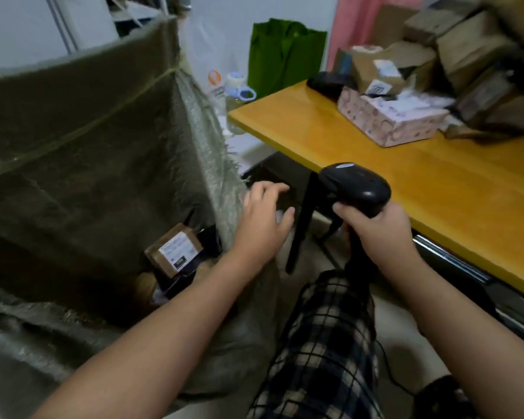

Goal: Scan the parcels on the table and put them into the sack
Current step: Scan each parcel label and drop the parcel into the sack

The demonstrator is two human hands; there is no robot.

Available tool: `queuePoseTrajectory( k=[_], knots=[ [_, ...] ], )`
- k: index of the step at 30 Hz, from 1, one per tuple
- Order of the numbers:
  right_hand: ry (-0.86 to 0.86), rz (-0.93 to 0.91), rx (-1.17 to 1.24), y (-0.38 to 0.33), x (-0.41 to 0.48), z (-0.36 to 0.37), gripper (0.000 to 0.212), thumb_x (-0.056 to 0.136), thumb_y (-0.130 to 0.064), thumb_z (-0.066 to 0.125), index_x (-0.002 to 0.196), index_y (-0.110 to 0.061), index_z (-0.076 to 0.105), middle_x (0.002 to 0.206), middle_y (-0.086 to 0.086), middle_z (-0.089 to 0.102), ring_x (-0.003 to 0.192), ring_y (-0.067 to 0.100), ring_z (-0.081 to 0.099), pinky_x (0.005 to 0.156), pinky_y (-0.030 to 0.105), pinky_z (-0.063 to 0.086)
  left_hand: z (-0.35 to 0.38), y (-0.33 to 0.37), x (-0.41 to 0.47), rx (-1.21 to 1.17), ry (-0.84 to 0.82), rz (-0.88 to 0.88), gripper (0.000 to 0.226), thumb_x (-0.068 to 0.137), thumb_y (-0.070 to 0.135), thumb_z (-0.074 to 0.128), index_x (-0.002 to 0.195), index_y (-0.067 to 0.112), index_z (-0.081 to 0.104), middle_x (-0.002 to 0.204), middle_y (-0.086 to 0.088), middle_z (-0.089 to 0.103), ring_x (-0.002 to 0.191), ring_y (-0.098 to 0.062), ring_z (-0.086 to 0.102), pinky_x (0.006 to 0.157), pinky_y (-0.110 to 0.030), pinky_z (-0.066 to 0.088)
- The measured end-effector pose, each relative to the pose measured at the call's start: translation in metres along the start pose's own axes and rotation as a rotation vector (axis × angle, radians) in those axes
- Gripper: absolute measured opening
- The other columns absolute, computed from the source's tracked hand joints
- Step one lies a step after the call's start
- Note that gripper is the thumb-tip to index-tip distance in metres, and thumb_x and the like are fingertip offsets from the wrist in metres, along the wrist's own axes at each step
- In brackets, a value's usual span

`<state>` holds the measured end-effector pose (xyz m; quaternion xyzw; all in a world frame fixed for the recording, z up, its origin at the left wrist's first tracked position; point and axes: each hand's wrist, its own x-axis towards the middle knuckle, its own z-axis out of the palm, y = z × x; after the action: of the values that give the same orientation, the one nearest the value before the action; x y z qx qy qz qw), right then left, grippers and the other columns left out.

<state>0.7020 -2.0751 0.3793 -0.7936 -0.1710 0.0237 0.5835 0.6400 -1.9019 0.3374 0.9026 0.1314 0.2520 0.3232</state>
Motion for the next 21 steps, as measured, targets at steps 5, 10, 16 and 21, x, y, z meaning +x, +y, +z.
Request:
queuePoseTrajectory(
  k=[5,10,16,21],
  knots=[
    [0.17,0.04,0.107,-0.011,0.015,-0.073,0.023,0.084,-0.014,0.069,0.065,-0.008,0.058,0.054,0.015,0.054,0.041,0.023,0.052,0.05,0.032,0.044,0.04,0.056,0.05,0.012,-0.124,0.139,0.035,0.094,0.027,0.057,0.127,0.016,0.052,0.126,-0.003,0.044,0.12,-0.02,0.036,0.093,-0.022,0.027],
    [0.277,0.101,0.201,-0.017,0.032,-0.124,0.015,0.082,-0.014,0.071,0.071,-0.012,0.062,0.049,0.004,0.054,0.041,0.02,0.052,0.041,0.027,0.045,0.08,0.107,0.118,0.106,-0.112,0.281,0.04,0.094,0.025,0.054,0.132,0.014,0.047,0.137,-0.009,0.039,0.126,-0.031,0.034,0.103,-0.042,0.029],
    [0.303,0.125,0.239,-0.017,0.04,-0.149,0.01,0.083,-0.014,0.071,0.076,-0.016,0.064,0.05,0.004,0.057,0.044,0.019,0.054,0.042,0.027,0.048,0.111,0.138,0.186,0.417,-0.198,0.387,0.054,0.096,0.039,0.045,0.144,0.014,0.036,0.15,-0.012,0.033,0.138,-0.029,0.027,0.11,-0.044,0.024],
    [0.21,0.22,0.262,-0.016,0.029,-0.167,0.011,0.084,-0.018,0.071,0.093,-0.017,0.065,0.054,0.004,0.061,0.048,0.017,0.058,0.046,0.026,0.051,0.108,0.135,0.161,0.429,-0.161,0.534,0.054,0.093,0.053,0.045,0.135,0.02,0.051,0.138,-0.007,0.05,0.127,-0.026,0.041,0.102,-0.043,0.036]
  ],
)
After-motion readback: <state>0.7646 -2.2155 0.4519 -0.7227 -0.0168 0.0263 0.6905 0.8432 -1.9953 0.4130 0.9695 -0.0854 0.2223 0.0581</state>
